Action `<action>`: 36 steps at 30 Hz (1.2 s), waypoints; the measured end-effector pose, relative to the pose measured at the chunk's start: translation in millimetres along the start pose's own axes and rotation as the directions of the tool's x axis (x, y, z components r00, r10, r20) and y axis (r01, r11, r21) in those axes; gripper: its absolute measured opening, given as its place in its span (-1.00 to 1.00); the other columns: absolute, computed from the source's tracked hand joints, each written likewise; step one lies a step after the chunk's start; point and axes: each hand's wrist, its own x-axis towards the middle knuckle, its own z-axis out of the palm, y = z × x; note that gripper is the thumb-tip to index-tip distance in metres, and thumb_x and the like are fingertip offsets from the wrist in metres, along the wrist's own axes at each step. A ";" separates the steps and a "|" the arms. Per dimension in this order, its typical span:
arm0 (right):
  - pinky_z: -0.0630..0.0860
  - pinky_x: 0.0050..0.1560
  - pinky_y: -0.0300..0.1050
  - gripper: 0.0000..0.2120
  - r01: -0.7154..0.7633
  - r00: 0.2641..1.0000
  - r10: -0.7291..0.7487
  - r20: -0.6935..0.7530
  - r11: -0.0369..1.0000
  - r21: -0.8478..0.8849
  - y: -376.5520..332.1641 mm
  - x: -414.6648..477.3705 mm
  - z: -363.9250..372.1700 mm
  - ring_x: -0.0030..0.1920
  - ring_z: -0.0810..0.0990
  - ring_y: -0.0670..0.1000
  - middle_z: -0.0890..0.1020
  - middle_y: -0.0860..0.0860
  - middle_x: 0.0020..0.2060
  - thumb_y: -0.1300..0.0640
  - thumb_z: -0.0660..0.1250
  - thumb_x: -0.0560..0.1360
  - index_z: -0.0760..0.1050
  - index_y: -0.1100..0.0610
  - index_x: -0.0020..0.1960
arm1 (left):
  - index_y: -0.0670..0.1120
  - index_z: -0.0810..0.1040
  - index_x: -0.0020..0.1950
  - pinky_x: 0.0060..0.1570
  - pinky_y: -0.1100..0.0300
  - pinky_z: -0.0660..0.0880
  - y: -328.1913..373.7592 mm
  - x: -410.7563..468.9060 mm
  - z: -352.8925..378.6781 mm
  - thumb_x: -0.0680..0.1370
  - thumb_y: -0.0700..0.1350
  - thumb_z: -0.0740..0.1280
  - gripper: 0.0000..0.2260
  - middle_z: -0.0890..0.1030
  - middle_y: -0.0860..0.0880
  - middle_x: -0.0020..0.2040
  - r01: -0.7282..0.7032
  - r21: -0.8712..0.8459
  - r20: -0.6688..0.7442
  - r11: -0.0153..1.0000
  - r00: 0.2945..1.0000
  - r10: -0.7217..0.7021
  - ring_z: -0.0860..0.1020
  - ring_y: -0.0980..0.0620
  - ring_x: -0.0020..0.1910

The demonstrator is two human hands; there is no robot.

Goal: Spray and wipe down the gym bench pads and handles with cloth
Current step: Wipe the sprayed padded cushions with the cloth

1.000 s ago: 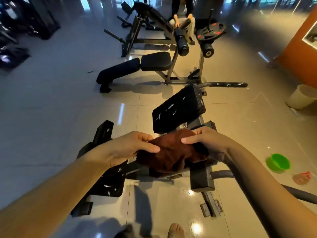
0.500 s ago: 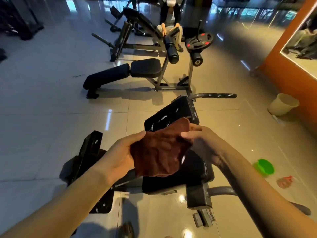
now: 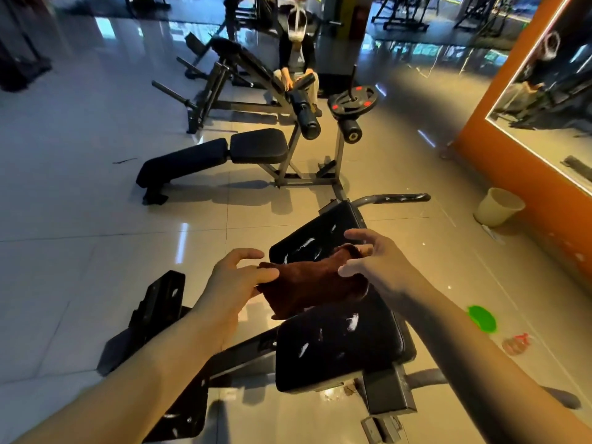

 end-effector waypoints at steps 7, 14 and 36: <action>0.46 0.33 0.02 -0.19 0.226 0.974 -0.215 0.071 0.903 -0.365 -29.9 -3.4 9.8 0.35 0.36 0.06 0.39 -0.02 0.35 0.14 0.44 0.30 0.28 -0.10 0.51 | 0.11 0.56 0.26 -0.06 0.45 0.38 18.4 3.9 -9.1 0.52 -0.20 0.51 -0.63 0.63 0.09 0.15 -0.301 0.490 0.140 0.818 0.953 0.268 0.58 0.10 0.17; 0.38 0.20 -0.21 -0.53 0.459 0.885 -0.242 0.397 0.592 -0.663 -37.1 0.3 20.9 0.16 0.37 -0.17 0.46 -0.05 0.10 0.09 0.49 0.44 0.48 -0.02 0.32 | 0.12 0.65 0.00 0.00 0.26 0.52 54.9 12.9 -22.8 0.57 -0.12 0.45 -0.88 0.67 0.07 -0.04 -0.409 0.653 0.336 0.638 0.911 0.240 0.60 0.08 0.03; 0.59 0.22 0.01 -0.76 0.096 0.819 0.069 0.570 0.962 -0.255 16.3 25.5 6.0 0.05 0.71 0.17 0.71 0.23 -0.04 0.11 0.44 0.57 0.64 0.32 0.04 | -0.03 0.66 0.17 -0.07 0.10 0.65 -18.6 55.3 -28.5 0.63 -0.01 0.39 -0.83 0.74 -0.03 0.02 -0.121 0.250 0.162 0.961 0.983 0.082 0.71 -0.04 0.03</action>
